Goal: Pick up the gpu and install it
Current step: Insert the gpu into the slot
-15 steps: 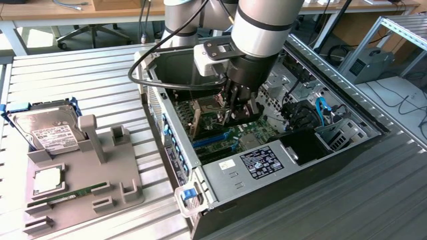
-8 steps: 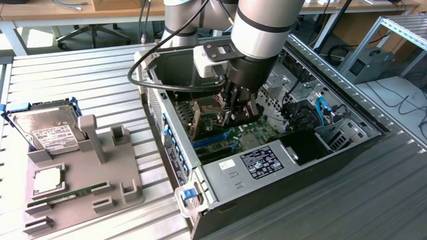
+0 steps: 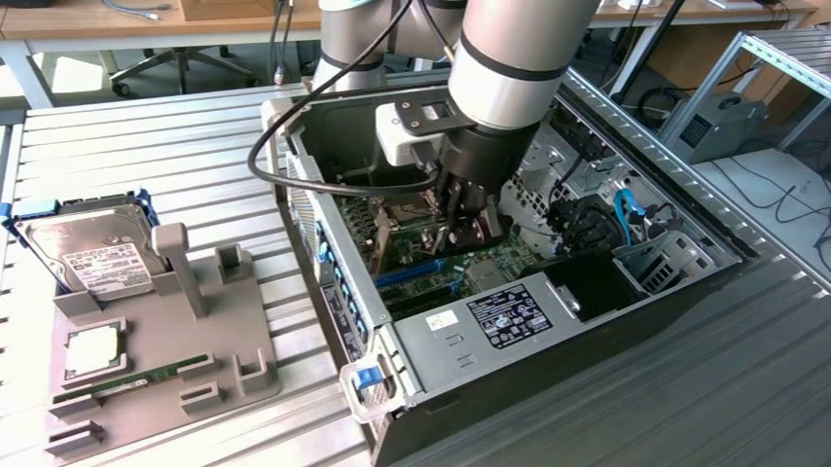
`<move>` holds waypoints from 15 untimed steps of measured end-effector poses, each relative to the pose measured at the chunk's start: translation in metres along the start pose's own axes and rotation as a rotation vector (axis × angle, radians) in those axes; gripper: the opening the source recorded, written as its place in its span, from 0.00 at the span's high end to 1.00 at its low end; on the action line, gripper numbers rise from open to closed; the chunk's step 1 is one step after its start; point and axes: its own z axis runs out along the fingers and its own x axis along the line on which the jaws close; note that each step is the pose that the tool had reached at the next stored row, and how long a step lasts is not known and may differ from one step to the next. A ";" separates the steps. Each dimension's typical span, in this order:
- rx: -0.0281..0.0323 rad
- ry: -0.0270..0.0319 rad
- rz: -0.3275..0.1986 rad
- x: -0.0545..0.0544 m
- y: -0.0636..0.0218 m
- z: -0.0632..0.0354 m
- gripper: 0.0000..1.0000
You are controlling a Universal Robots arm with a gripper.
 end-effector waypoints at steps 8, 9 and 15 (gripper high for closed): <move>0.0000 0.0000 0.000 0.001 0.0000 0.0023 0.73; 0.0000 0.0000 0.000 0.001 0.0000 0.0024 0.73; 0.0000 0.0000 0.000 0.001 0.0000 0.0029 0.73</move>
